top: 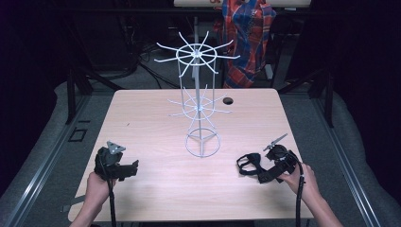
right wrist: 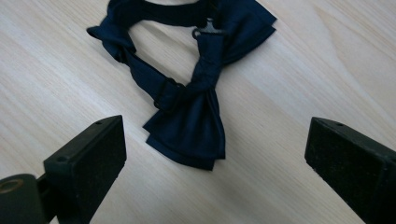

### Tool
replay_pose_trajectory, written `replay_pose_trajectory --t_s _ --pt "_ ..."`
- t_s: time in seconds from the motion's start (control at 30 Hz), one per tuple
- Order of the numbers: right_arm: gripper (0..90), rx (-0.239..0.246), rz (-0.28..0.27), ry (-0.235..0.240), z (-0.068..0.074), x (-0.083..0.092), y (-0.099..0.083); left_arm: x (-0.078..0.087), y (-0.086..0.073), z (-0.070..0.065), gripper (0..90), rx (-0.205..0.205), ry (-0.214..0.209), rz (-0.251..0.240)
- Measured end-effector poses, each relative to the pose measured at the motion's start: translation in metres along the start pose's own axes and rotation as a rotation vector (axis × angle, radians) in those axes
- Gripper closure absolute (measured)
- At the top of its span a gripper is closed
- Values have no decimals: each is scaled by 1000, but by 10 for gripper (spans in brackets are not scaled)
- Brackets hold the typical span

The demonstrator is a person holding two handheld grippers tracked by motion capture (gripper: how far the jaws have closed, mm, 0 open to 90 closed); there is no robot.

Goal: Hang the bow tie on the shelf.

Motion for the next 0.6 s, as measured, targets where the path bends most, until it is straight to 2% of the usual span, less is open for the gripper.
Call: replay_pose_trajectory --t_s 0.2,0.37,0.4,0.5,0.6 --pt "51 3 3 -1 3 -8 12 0 0 -2 156 -13 0 5" --pt "51 9 1 7 6 -13 18 -1 0 -1 156 -7 1 6" --pt "52 26 18 5 5 -15 20 -1 0 -1 156 -10 1 8" --pt "64 10 1 5 7 -19 22 -1 0 -2 156 -12 0 8" --pt "136 17 8 23 6 -21 24 -1 0 -2 156 -9 1 8"
Point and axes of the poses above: each handheld gripper's, and its own axes: x roughly backward along the jaws, y roughly out of its top, z roughly to its left, the point moved 6 cm from there along -x, roughly forward along the jaws, and after that the axes turned 11 degrees about x, right-handed, at the moved point
